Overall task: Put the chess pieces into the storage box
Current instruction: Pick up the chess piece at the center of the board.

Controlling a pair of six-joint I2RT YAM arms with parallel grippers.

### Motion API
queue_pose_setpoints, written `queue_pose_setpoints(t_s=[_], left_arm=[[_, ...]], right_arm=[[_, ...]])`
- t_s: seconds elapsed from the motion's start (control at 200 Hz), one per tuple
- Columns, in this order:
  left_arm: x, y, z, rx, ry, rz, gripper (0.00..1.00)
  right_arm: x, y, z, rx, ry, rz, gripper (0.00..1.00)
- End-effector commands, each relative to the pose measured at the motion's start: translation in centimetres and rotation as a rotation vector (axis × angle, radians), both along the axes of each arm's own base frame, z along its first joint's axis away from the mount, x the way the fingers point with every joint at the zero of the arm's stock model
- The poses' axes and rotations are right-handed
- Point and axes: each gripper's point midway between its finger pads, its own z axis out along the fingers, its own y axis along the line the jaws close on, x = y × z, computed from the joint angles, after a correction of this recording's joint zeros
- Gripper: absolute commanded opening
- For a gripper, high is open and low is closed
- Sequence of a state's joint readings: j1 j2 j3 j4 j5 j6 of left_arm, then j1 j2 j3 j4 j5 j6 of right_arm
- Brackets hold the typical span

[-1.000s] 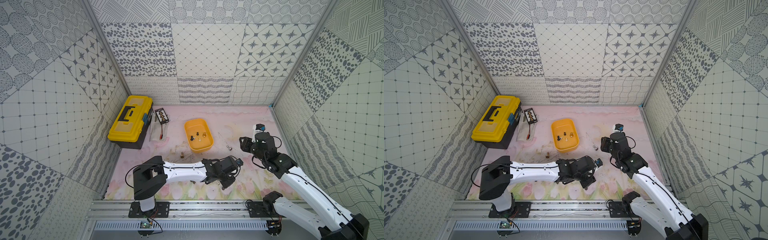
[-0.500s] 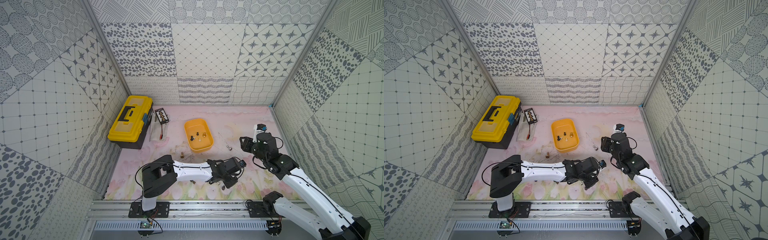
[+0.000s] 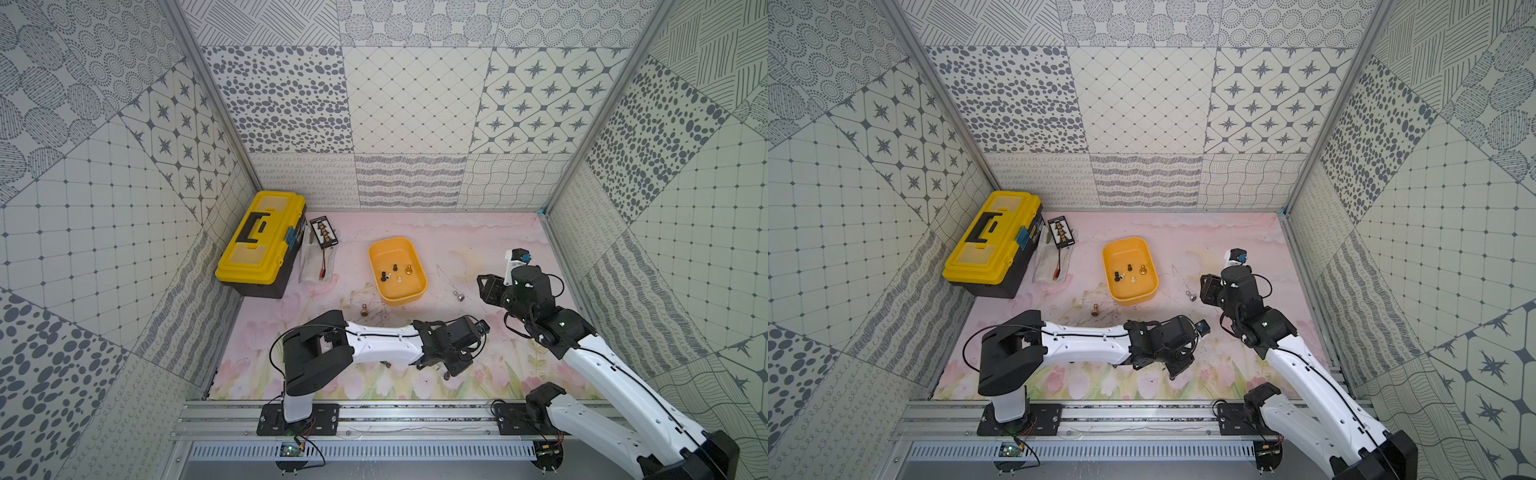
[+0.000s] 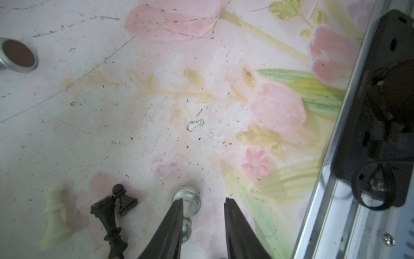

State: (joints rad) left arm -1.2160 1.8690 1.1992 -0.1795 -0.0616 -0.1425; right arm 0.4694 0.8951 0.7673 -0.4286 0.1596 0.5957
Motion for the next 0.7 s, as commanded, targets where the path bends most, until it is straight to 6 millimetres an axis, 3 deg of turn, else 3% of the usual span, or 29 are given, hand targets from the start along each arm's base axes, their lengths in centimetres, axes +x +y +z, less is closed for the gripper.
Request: queue_pose_setpoints(t_s=[0.0,0.12,0.355,0.695], left_arm=[[0.5,-1.0,2.3,-0.089,-0.05,-0.002,0.37],[0.8,-0.9,2.4,-0.085,-0.066,0.004,0.37],[1.0,-0.3,0.3,-0.019,-0.064,0.011,0.37],[2.3,0.3,-0.2,-0.001,-0.097,0.045,0.37]], right_arm=[[0.6,0.5,0.2,0.033,-0.021,0.006,0.49],[0.7,0.7,0.1,0.036,-0.015,0.012,0.49],[0.9,0.7,0.4,0.031,-0.022,0.015,0.49],[1.0,1.3,-0.2,0.039,0.0,0.031,0.49]])
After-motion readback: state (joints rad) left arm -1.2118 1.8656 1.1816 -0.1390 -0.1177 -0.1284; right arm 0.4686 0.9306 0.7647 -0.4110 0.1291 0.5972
